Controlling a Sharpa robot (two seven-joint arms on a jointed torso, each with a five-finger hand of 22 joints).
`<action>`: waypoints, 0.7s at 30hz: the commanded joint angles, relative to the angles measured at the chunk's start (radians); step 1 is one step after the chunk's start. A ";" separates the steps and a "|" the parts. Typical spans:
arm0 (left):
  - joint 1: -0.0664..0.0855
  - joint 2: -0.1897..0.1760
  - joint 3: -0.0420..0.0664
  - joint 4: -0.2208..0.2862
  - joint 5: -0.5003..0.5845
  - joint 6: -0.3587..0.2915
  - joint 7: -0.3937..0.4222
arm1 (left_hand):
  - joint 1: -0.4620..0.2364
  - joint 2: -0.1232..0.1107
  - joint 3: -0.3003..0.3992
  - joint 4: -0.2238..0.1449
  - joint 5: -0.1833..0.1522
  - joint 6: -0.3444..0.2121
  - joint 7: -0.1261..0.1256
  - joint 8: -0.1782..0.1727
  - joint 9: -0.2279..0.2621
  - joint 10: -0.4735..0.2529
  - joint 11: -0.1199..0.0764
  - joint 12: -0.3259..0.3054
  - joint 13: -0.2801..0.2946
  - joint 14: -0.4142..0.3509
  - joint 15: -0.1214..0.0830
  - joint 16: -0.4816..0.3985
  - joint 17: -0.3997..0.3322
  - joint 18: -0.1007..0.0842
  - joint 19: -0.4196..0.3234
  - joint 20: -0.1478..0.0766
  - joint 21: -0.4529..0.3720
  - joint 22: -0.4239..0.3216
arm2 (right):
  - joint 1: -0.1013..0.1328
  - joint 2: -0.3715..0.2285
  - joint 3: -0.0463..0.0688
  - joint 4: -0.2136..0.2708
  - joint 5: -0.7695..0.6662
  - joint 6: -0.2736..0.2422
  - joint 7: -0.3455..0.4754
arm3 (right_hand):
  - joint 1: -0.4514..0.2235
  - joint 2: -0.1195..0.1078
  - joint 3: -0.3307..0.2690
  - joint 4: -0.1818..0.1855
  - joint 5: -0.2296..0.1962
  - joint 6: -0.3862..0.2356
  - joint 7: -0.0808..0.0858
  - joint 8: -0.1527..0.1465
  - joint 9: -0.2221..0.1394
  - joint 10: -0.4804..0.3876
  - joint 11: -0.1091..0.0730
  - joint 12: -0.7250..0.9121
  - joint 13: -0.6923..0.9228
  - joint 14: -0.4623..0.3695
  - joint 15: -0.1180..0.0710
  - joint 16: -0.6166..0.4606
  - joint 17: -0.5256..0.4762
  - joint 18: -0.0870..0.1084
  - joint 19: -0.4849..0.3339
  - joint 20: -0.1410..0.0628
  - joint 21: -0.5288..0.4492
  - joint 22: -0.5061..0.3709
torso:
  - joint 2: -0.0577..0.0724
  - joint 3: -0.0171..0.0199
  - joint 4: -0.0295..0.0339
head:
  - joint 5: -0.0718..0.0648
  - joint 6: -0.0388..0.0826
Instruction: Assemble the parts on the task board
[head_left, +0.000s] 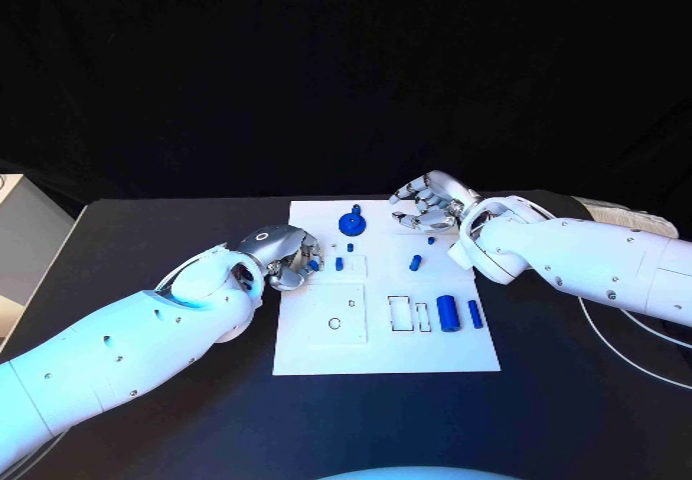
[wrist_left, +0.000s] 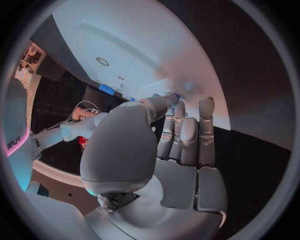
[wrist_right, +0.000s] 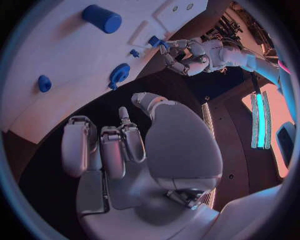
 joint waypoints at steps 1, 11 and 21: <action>0.000 0.000 0.000 0.003 0.001 0.017 -0.006 | 0.000 -0.009 -0.006 -0.005 0.006 -0.007 -0.001 -0.008 -0.002 -0.010 -0.001 0.020 0.016 -0.007 0.002 0.001 0.003 0.016 -0.008 0.003 -0.002 0.003 | -0.001 0.000 0.000 0.000 -0.001 0.003 0.012 | -0.013 0.001 0.004 0.000 0.006 0.006 0.001 -0.007 0.000 0.008 -0.001 0.005 0.126 0.106 0.001 0.004 0.263 -0.010 0.041 0.006 0.000 0.040 | 0.000 -0.0003 0.0002 | 0.000 0.000; 0.000 -0.002 0.000 0.008 0.003 0.022 -0.011 | 0.005 -0.014 -0.014 -0.012 0.006 -0.013 -0.004 -0.041 -0.003 -0.032 -0.003 0.095 0.063 0.012 0.001 0.016 0.039 0.013 0.000 0.002 0.015 0.020 | -0.002 0.000 0.000 0.000 -0.001 0.003 0.012 | -0.013 0.001 0.004 0.000 0.006 0.006 0.001 -0.007 0.000 0.008 -0.001 0.005 0.126 0.106 0.001 0.004 0.263 -0.010 0.041 0.006 0.000 0.040 | 0.000 -0.0005 0.0000 | 0.000 -0.001; 0.000 -0.004 0.000 0.017 0.003 0.022 -0.016 | 0.006 -0.016 -0.016 -0.015 0.006 -0.014 -0.005 -0.053 -0.003 -0.042 -0.004 0.126 0.082 0.017 0.000 0.022 0.050 0.012 0.004 0.002 0.023 0.028 | -0.003 -0.001 0.000 0.000 -0.001 0.002 0.012 | -0.013 0.001 0.004 0.000 0.006 0.006 0.001 -0.007 0.000 0.008 -0.001 0.005 0.126 0.106 0.001 0.004 0.263 -0.010 0.041 0.006 0.000 0.040 | 0.000 -0.0002 0.0002 | 0.000 0.000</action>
